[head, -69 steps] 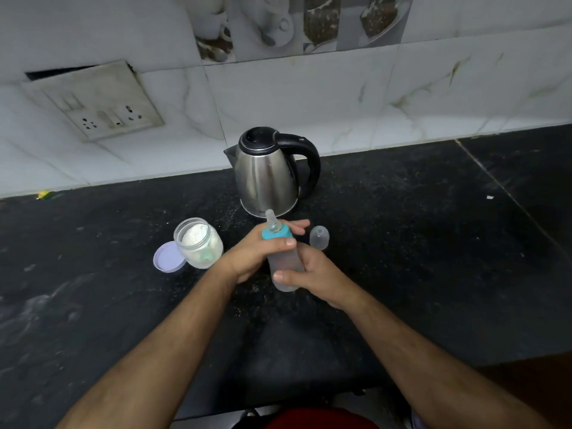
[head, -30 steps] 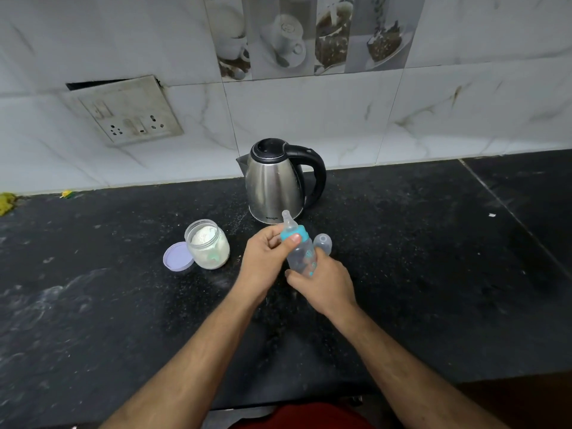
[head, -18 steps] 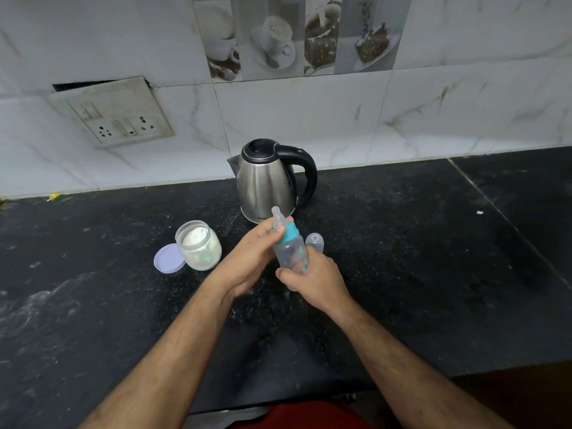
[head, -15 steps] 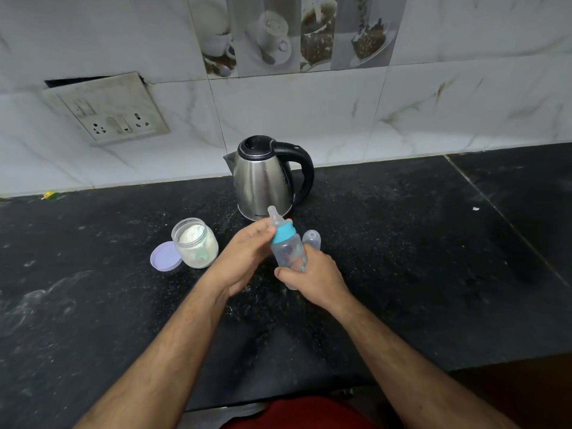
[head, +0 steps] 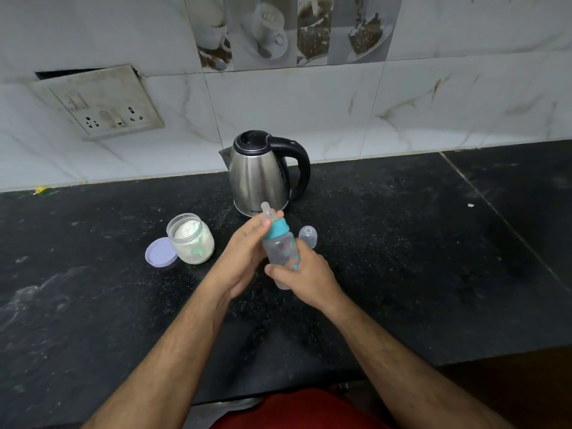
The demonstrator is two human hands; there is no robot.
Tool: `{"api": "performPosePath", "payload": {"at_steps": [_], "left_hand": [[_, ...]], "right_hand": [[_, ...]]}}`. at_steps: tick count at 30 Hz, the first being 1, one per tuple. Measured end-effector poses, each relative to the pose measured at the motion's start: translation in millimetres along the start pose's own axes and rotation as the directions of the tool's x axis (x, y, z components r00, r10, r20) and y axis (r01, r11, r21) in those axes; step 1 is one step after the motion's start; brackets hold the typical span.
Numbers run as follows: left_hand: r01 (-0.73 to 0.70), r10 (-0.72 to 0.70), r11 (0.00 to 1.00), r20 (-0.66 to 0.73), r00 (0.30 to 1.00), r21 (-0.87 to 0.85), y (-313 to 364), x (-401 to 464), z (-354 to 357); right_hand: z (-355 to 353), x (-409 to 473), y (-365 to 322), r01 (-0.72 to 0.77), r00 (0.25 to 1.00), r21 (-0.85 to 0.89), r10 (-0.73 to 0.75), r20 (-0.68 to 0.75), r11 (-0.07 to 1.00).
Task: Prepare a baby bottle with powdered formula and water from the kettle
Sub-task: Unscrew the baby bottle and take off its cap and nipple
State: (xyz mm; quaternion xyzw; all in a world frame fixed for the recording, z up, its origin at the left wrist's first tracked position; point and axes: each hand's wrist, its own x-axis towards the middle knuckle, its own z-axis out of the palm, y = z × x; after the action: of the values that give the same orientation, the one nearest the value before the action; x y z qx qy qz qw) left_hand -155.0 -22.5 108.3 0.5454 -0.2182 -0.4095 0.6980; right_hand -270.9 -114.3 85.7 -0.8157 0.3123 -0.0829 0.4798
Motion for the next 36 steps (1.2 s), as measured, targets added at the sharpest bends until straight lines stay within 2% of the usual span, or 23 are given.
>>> {"api": "performPosePath", "payload": {"at_steps": [4, 7, 14, 18, 22, 27, 31, 33, 36], "left_hand": [[-0.034, 0.032, 0.995, 0.027, 0.999, 0.089, 1, -3, -13], [-0.074, 0.078, 0.988, -0.022, 0.997, 0.137, 1, -3, -16], [-0.001, 0.029, 0.971, -0.113, 0.993, 0.239, -2, 6, -24], [0.018, 0.028, 0.98, -0.226, 0.974, 0.199, -5, 16, -30], [0.009, 0.068, 0.963, -0.274, 0.959, 0.269, -12, 33, -37], [0.083, 0.064, 0.87, -0.278, 0.959, 0.487, -40, 64, -53], [0.143, 0.083, 0.701, -0.279, 0.957, 0.699, -61, 83, -56], [0.141, 0.102, 0.641, -0.265, 0.959, 0.755, -68, 90, -57], [0.16, 0.072, 0.615, -0.256, 0.964, 0.772, -78, 100, -60]], "right_hand": [[-1, 2, 5, 0.03, 0.998, 0.021, -0.031, 0.053, 0.999], [3, 1, 7, 0.07, 0.995, 0.021, -0.071, 0.073, 0.997], [13, 11, 16, 0.118, 0.991, -0.085, -0.122, -0.053, 0.989], [11, 14, 26, 0.085, 0.993, -0.071, -0.09, -0.076, 0.994], [5, 15, 35, 0.006, 0.994, -0.015, -0.008, -0.106, 1.0], [-2, 24, 42, -0.04, 0.989, 0.035, 0.045, -0.142, 0.999], [-6, 31, 44, -0.058, 0.985, 0.06, 0.067, -0.162, 0.996], [-9, 36, 45, -0.067, 0.983, 0.066, 0.077, -0.166, 0.996], [-11, 42, 49, -0.083, 0.982, 0.058, 0.091, -0.168, 0.995]]}}
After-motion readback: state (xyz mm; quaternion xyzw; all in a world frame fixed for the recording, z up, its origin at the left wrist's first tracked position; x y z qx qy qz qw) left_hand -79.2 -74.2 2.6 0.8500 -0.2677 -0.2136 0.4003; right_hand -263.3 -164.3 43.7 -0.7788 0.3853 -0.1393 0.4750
